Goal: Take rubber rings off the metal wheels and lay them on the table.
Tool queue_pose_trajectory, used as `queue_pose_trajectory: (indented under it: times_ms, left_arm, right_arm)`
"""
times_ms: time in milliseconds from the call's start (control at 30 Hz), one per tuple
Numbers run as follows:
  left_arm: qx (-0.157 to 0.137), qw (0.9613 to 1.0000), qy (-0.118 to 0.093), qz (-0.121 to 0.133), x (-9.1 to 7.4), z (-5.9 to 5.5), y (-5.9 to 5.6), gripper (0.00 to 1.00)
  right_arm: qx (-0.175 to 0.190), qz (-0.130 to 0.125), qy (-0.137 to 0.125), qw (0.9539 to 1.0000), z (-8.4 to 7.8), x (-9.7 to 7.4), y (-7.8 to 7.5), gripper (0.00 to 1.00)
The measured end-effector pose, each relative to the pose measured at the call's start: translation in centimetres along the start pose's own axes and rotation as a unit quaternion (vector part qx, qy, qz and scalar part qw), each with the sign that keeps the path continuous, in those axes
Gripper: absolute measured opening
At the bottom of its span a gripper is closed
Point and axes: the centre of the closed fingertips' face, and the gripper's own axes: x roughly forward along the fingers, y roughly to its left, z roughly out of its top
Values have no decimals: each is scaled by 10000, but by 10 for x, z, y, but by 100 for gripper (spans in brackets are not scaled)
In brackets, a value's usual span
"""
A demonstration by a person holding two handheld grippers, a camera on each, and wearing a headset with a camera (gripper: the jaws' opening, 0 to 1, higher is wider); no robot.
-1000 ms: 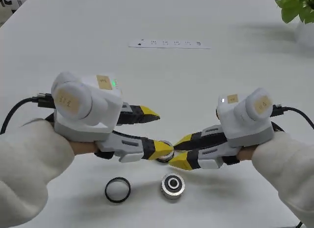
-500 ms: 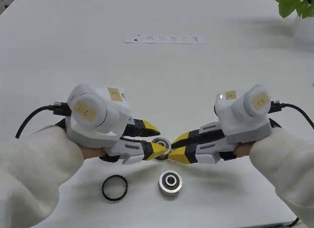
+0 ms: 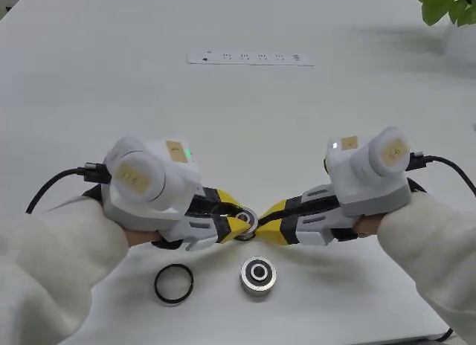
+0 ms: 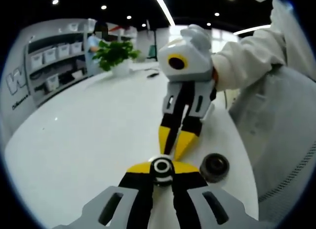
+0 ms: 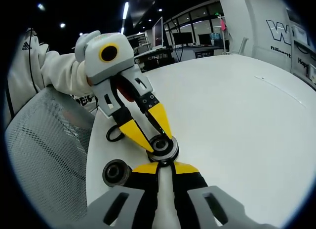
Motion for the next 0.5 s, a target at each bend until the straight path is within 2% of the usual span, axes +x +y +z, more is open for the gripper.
queue_pose_trajectory:
  times_ms: [300, 500]
  left_arm:
    - [-4, 10000, -23, 29, 0, -1, -1, 15]
    - [89, 9999, -75, 52, 0, -1, 0, 14]
  right_arm:
    - [-47, -56, 38, 10000, 0, 0, -2, 0]
    - [263, -102, 73, 9996, 1, 1, -5, 0]
